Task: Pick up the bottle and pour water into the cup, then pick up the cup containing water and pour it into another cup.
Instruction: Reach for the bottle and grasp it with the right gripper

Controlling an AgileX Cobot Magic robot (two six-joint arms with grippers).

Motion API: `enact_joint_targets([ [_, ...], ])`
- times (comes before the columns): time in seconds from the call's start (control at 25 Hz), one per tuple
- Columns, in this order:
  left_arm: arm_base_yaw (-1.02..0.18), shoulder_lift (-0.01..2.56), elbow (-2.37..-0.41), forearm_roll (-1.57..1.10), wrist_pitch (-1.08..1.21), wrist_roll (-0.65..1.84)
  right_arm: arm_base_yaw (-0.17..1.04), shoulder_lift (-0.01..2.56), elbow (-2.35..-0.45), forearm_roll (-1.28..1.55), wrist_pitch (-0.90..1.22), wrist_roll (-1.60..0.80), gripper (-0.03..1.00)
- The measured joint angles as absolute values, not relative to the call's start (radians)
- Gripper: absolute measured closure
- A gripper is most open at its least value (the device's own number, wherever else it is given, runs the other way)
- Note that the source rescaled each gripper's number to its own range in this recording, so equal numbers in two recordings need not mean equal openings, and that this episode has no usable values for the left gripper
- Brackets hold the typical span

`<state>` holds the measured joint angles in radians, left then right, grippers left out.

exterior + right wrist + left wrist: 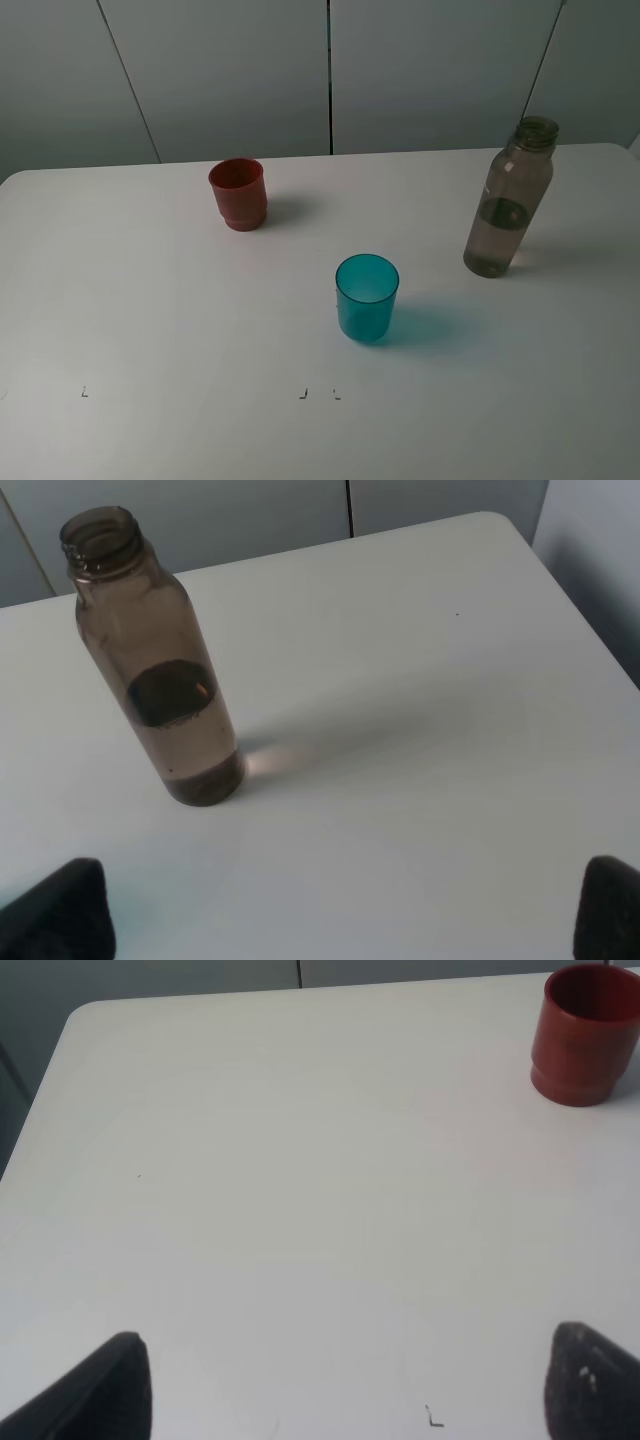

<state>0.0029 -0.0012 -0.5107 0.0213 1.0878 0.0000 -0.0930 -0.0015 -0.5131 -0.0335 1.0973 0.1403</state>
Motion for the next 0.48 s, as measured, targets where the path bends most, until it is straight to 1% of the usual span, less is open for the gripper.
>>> enact_joint_targets([
  [0.48,0.003,-0.001,-0.511,0.021,1.088,0.0,-0.093,-0.001,-0.513,-0.033,1.097,0.14,-0.03],
])
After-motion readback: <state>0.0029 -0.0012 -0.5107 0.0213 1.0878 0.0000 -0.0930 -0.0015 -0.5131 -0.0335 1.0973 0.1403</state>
